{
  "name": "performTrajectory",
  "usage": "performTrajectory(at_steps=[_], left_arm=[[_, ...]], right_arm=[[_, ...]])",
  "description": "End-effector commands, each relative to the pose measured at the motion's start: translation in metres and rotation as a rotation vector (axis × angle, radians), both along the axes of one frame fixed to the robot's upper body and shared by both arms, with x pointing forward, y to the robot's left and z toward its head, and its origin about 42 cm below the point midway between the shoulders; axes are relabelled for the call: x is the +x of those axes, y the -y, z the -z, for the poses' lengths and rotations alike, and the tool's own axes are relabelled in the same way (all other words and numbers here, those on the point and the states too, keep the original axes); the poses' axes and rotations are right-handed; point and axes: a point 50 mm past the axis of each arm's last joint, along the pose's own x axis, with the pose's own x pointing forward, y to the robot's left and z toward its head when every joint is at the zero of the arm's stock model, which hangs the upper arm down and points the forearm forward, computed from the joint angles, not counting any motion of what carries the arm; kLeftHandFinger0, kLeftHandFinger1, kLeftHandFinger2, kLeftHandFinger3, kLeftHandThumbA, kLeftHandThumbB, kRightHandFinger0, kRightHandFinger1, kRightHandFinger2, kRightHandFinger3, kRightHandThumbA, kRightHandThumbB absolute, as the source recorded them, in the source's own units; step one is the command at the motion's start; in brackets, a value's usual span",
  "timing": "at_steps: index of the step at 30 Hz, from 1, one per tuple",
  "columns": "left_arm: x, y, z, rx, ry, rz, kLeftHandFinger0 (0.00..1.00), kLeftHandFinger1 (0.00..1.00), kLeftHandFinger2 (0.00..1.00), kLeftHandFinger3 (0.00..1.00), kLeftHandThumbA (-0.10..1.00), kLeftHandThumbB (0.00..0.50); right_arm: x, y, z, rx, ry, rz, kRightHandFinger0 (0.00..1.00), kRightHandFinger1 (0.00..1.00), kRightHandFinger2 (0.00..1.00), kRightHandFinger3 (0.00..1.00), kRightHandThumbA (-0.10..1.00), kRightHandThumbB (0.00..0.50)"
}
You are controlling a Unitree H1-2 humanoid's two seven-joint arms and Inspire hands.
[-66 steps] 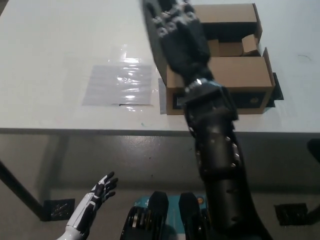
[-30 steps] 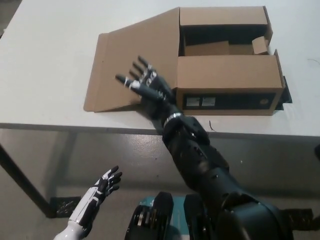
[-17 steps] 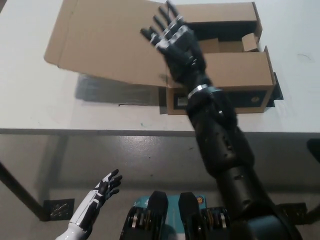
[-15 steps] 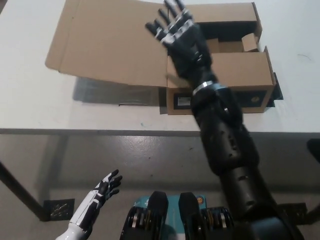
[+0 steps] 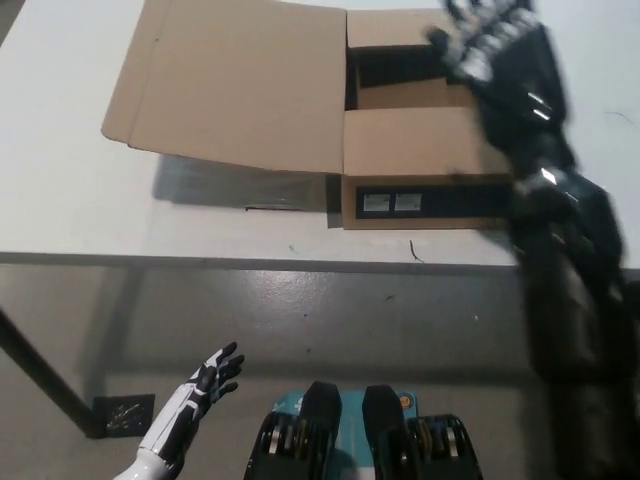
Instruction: A small storage box is placed at the center of the table and the robot uses its right hand to slide under its lid and push it upwards to open it
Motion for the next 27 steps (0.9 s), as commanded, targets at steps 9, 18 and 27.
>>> performTrajectory(at_steps=[9, 18, 27], left_arm=[[0.005, 0.001, -0.015, -0.020, 0.085, 0.017, 1.00, 1.00, 1.00, 1.00, 1.00, 0.500], [0.005, -0.001, -0.018, -0.028, 0.094, 0.024, 1.00, 1.00, 1.00, 1.00, 1.00, 0.500], [-0.011, -0.003, -0.010, -0.029, 0.093, 0.013, 1.00, 1.00, 1.00, 1.00, 1.00, 0.500]], right_arm=[[-0.322, 0.075, 0.028, -0.608, 0.585, 0.376, 1.00, 1.00, 1.00, 1.00, 1.00, 0.289], [-0.310, 0.062, 0.150, -0.689, 0.032, 0.333, 1.00, 1.00, 1.00, 1.00, 1.00, 0.340], [-0.299, 0.072, 0.220, -0.694, -0.207, 0.284, 1.00, 1.00, 1.00, 1.00, 1.00, 0.335]])
